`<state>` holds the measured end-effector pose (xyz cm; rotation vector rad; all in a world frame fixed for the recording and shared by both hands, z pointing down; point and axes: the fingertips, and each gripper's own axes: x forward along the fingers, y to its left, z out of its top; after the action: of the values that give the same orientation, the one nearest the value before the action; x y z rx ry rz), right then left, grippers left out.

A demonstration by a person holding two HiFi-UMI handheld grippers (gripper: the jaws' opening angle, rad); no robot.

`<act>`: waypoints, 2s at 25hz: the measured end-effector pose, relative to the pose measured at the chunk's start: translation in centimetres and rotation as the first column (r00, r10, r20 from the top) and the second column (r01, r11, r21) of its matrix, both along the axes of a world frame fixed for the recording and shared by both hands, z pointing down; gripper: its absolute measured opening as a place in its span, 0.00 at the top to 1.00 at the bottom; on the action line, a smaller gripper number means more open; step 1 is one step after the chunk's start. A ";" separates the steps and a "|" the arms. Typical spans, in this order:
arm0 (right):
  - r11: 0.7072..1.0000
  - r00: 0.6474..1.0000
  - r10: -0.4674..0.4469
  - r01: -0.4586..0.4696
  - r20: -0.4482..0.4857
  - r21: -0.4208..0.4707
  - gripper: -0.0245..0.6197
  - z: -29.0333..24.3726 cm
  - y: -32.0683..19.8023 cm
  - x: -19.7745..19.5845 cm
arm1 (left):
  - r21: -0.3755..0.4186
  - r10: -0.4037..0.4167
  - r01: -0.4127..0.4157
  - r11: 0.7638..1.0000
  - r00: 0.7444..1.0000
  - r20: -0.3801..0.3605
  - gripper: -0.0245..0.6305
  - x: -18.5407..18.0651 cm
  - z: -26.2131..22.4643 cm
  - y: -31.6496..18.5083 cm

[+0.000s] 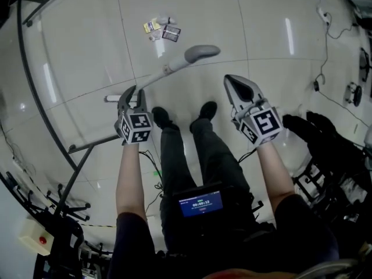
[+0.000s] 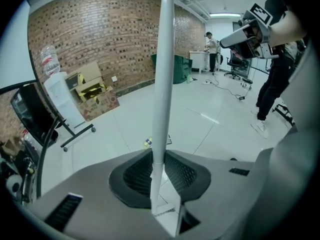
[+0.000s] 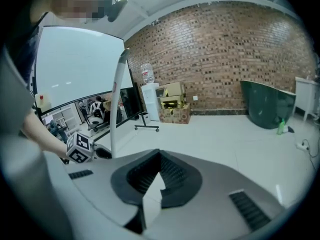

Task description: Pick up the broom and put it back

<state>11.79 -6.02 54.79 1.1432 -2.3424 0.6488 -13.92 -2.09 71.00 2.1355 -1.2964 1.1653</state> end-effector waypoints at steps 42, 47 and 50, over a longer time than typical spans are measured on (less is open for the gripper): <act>0.876 0.908 -0.417 0.390 0.040 0.285 0.94 -33.6 1.7 -22.3 | 0.229 -0.349 0.415 0.881 0.895 -0.279 0.85 -17.6 -38.0 2.8; 0.831 0.858 -0.501 0.439 0.115 0.340 0.94 -35.5 2.8 -22.5 | 0.278 -0.339 0.410 0.869 0.901 -0.269 0.85 -16.8 -40.7 2.4; 0.800 0.819 -0.560 0.494 0.129 0.341 0.94 -35.9 5.4 -23.1 | 0.294 -0.336 0.401 0.868 0.909 -0.248 0.85 -16.7 -42.0 4.2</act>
<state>-11.28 -0.60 18.92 0.4670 -2.8493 0.2324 -30.66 2.12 29.00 2.0243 -1.8196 0.5974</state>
